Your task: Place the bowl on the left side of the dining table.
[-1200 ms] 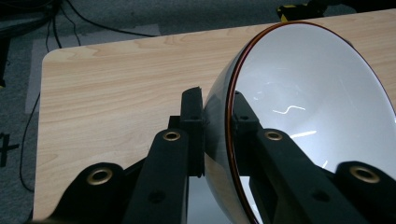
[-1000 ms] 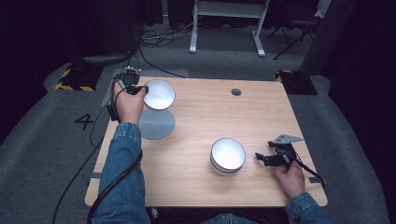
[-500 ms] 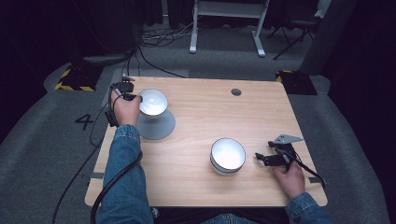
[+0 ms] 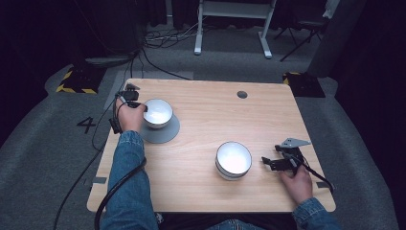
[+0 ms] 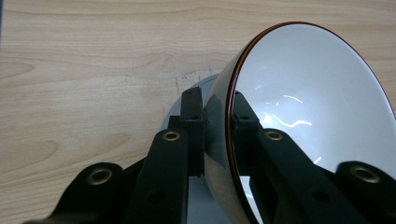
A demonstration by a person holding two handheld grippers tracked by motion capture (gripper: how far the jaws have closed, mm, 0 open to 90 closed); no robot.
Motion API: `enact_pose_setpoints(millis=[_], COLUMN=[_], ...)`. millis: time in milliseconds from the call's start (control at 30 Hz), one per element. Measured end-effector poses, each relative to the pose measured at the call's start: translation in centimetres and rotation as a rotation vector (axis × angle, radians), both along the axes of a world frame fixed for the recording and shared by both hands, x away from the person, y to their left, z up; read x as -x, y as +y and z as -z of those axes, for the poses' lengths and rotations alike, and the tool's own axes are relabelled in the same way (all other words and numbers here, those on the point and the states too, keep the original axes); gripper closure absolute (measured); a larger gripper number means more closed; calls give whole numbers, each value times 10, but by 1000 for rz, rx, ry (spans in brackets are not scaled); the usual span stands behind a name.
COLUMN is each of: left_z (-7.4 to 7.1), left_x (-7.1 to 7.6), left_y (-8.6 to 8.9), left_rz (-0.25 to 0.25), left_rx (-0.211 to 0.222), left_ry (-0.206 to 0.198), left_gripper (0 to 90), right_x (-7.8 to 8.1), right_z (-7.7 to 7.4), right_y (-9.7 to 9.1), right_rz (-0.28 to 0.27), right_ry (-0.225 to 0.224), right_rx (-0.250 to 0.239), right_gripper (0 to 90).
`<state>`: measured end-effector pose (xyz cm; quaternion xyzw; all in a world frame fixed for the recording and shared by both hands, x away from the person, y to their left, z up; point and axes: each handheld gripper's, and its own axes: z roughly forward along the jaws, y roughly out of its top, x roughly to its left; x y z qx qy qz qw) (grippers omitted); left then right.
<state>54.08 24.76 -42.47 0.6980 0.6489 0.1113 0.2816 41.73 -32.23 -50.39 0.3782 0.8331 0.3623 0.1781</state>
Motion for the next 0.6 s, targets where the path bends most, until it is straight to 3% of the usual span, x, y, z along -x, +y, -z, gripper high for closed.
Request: enact_pose_setpoints(millis=[267, 533, 600], left_z=[6, 14, 16], left_x=[-3, -4, -4], left_y=[-9, -7, -6], left_rz=[33, 24, 19], left_rx=[14, 66, 72], left_ry=[62, 76, 62], left_gripper=[798, 800, 801], right_x=[0, 0, 0], right_z=[0, 0, 0], right_y=[0, 0, 0], right_rz=[-1, -1, -1], right_ry=[1, 1, 1], right_rx=[0, 0, 0], right_gripper=[154, 154, 154])
